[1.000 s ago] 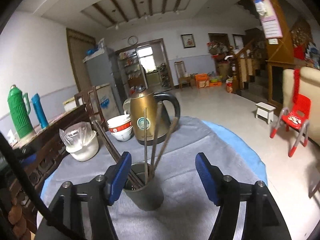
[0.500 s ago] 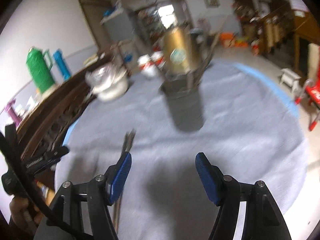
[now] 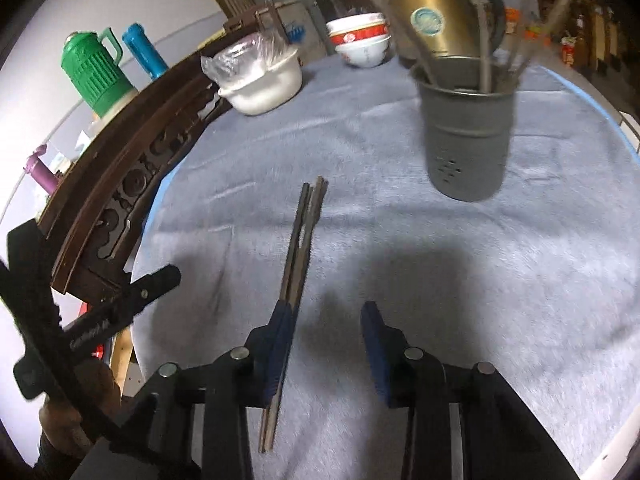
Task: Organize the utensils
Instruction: 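Move both open grippers back to the last chopsticks on the cloth, then grasp one chopstick with the right gripper while the left gripper grasps the other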
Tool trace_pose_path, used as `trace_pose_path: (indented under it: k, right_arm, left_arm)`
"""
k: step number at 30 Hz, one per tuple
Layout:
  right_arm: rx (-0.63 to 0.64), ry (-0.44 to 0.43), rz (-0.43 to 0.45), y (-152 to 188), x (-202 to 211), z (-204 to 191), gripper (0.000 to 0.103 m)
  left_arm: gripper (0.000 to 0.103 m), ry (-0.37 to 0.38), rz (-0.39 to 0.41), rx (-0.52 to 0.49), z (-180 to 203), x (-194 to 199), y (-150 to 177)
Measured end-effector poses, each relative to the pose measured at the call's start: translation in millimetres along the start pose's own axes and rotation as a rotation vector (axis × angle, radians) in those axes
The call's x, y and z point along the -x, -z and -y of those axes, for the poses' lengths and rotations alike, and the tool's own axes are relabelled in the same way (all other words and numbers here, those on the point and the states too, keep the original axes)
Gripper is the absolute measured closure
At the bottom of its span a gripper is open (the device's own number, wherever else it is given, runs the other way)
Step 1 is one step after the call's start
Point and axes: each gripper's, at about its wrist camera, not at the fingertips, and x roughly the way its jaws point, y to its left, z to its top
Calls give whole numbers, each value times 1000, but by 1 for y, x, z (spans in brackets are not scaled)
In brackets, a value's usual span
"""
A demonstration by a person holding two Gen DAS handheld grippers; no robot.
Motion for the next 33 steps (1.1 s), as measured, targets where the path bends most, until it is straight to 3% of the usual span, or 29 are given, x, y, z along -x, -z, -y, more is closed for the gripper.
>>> trace_pose_path:
  k: [6, 13, 22, 27, 33]
  right_arm:
    - [-27, -38, -85, -29, -37, -9, 74]
    - [-46, -2, -151, -43, -66, -16, 87]
    - [-14, 34, -183, -46, -76, -24, 93]
    - [-44, 30, -211, -47, -74, -8, 93]
    - [-18, 39, -243, -50, -87, -16, 92]
  left_arm:
    - [30, 16, -29, -9, -4, -7, 1]
    - [30, 41, -42, 8, -12, -12, -3]
    - [30, 49, -62, 21, -18, -17, -4]
    - [30, 50, -60, 23, -17, -15, -4]
    - [30, 44, -74, -8, -5, -12, -7]
